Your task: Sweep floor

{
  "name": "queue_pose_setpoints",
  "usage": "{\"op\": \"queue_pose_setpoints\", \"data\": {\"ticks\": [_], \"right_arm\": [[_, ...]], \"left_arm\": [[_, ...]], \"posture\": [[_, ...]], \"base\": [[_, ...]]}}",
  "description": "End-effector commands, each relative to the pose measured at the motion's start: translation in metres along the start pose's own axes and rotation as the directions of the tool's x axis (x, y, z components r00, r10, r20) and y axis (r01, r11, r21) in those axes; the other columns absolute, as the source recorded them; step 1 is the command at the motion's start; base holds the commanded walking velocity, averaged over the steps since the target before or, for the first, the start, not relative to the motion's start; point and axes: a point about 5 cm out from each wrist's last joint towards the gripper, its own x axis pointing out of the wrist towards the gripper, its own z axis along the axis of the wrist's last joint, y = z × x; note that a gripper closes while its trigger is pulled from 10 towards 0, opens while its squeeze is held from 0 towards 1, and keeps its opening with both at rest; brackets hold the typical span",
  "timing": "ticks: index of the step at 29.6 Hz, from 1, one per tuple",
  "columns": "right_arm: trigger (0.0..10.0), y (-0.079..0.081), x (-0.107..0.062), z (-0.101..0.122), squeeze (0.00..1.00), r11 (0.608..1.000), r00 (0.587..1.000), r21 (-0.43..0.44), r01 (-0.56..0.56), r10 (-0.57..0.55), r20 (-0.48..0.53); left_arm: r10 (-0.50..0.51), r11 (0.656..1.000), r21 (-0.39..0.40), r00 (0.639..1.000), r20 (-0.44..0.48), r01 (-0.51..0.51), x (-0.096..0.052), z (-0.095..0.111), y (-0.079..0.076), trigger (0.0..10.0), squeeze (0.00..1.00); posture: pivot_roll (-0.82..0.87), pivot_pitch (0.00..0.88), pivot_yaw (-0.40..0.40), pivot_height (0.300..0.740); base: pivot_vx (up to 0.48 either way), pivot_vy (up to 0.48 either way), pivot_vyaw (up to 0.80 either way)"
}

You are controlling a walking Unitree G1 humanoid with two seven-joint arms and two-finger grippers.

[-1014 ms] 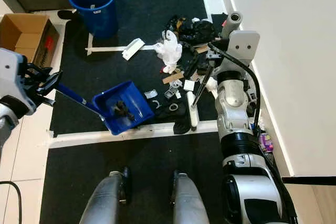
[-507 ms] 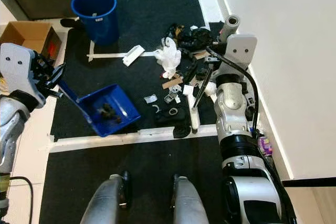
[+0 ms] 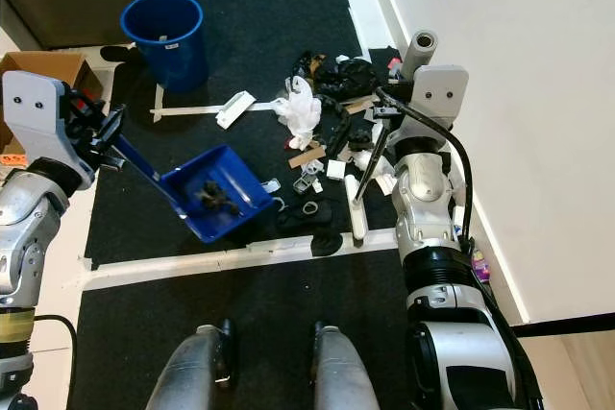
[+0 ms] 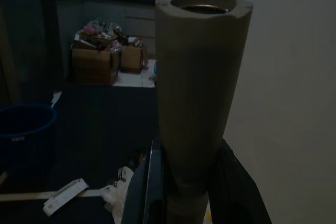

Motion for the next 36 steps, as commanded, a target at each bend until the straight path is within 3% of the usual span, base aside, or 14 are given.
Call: {"op": "queue_pose_setpoints", "data": {"ticks": [1, 9, 36], "right_arm": [[10.0, 0.0001, 0.0025, 0.008, 0.0, 1.0, 0.999, 0.0, 0.0, 0.0, 0.046], [10.0, -0.0003, 0.0023, 0.0063, 0.0, 1.0, 0.999, 0.006, 0.001, -0.001, 0.039], [10.0, 0.0001, 0.001, 0.0043, 0.0, 1.0, 0.999, 0.01, 0.001, -0.001, 0.037]], "left_arm": [[0.013, 1.0, -0.014, 0.999, 0.038, -0.012, 0.0013, 0.0049, -0.0009, 10.0, 0.0], [0.051, 0.999, -0.021, 0.998, 0.026, -0.05, 0.0029, 0.0026, 0.0002, 10.0, 0.0], [0.079, 0.997, -0.024, 0.997, 0.019, -0.079, 0.002, 0.001, 0.0042, 10.0, 0.0]], "posture": [[0.0, 0.143, -0.003, 0.74], [0.0, 0.151, -0.007, 0.74], [0.01, 0.161, -0.004, 0.74]], "base": [[0.0, 0.0, 0.0], [0.0, 0.0, 0.0], [0.0, 0.359, 0.0]]}}
